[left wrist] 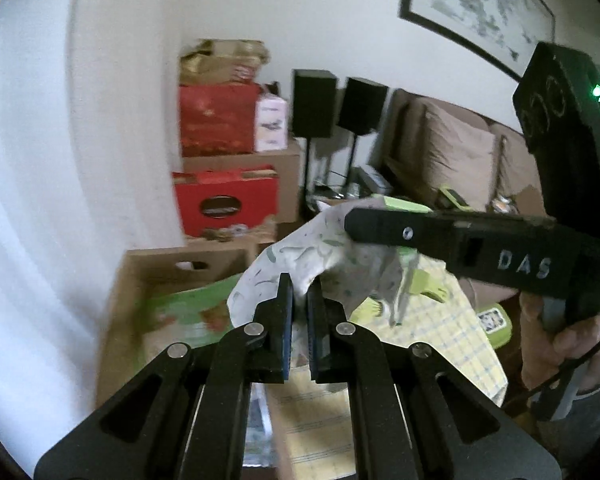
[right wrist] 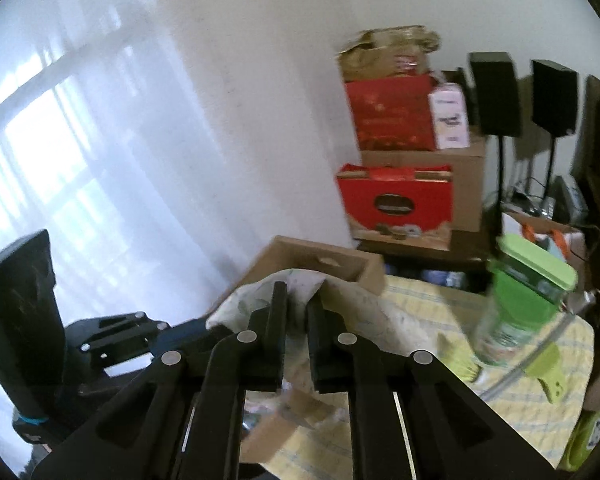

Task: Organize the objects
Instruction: 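Carry the floral cloth with the right tool over the cardboard box, then release the floral cloth into the box by opening the right tool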

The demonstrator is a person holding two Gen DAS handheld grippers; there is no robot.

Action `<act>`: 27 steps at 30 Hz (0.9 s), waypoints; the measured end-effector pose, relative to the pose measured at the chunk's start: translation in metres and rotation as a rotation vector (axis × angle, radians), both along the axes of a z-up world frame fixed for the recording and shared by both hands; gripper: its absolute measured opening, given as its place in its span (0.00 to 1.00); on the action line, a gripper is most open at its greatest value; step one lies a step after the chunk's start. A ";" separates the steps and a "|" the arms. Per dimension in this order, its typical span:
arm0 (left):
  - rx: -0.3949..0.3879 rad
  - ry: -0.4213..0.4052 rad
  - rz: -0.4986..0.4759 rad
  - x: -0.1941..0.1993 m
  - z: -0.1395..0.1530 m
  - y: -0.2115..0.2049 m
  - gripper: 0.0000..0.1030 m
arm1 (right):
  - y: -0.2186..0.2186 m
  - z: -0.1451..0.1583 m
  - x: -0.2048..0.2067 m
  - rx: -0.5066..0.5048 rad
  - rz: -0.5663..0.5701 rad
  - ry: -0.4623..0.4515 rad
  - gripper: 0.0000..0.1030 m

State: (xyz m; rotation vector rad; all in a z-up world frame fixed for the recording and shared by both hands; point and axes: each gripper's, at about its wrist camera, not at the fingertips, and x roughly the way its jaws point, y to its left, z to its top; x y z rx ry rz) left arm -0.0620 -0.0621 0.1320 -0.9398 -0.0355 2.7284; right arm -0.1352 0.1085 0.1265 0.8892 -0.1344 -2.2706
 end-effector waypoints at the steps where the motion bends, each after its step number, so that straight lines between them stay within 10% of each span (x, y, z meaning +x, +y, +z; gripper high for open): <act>1: -0.003 0.002 0.012 -0.001 0.000 -0.006 0.06 | -0.011 0.000 -0.001 0.001 0.015 -0.004 0.09; 13: -0.031 -0.078 0.159 0.000 -0.035 -0.084 0.06 | -0.104 -0.032 -0.014 0.066 0.117 -0.042 0.10; 20: -0.108 -0.219 0.227 -0.008 -0.090 -0.108 0.07 | -0.141 -0.082 -0.021 0.204 0.139 -0.115 0.31; 27: -0.103 -0.251 0.267 -0.001 -0.104 -0.118 0.37 | -0.128 -0.103 -0.025 0.256 0.108 -0.160 0.41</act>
